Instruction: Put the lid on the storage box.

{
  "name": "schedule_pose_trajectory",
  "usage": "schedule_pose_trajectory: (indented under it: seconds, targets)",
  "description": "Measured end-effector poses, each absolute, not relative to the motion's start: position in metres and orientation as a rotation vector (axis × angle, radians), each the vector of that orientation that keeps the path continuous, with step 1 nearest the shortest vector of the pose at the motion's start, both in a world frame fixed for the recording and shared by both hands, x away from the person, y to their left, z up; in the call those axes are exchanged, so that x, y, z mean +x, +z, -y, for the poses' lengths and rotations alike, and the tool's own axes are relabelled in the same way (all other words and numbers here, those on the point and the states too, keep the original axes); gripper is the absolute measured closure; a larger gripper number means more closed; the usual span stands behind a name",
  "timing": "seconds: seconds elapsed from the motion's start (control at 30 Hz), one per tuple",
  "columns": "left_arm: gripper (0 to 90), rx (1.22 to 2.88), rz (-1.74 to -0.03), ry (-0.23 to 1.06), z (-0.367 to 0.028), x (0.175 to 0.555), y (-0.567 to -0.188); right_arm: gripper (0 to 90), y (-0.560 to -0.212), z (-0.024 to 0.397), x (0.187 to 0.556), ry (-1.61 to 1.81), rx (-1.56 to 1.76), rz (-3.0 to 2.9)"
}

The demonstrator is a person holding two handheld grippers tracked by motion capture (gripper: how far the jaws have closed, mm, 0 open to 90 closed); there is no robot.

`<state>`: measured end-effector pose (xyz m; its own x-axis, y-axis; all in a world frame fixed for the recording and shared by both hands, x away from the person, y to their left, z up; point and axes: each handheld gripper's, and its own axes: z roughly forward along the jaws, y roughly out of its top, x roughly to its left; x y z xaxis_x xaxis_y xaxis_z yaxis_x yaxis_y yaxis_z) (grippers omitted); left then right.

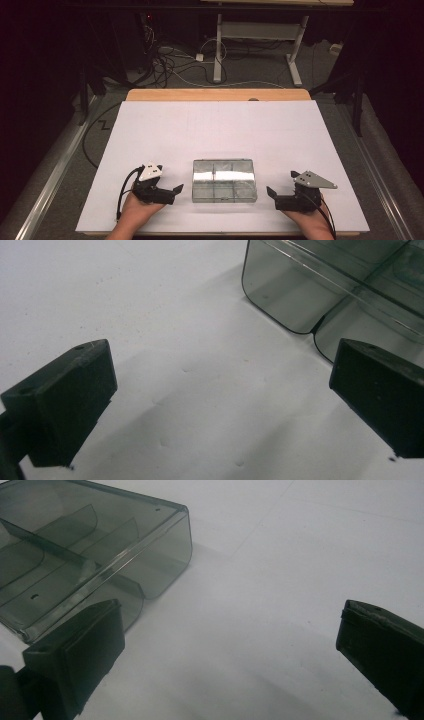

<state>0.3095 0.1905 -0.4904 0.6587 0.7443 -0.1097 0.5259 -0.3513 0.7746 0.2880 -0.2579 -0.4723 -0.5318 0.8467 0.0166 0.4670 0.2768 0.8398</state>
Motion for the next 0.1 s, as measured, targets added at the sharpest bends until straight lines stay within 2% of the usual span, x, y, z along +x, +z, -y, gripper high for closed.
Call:
schedule_pose_trajectory:
  seconds: [0.1]
  targets:
    - [0.0, 2.025, -0.996, 0.330, -0.1915, 0.3097, -0.4901, 0.2, -0.4739, 0.2594, 0.2900, 1.163, 1.195, -2.116]
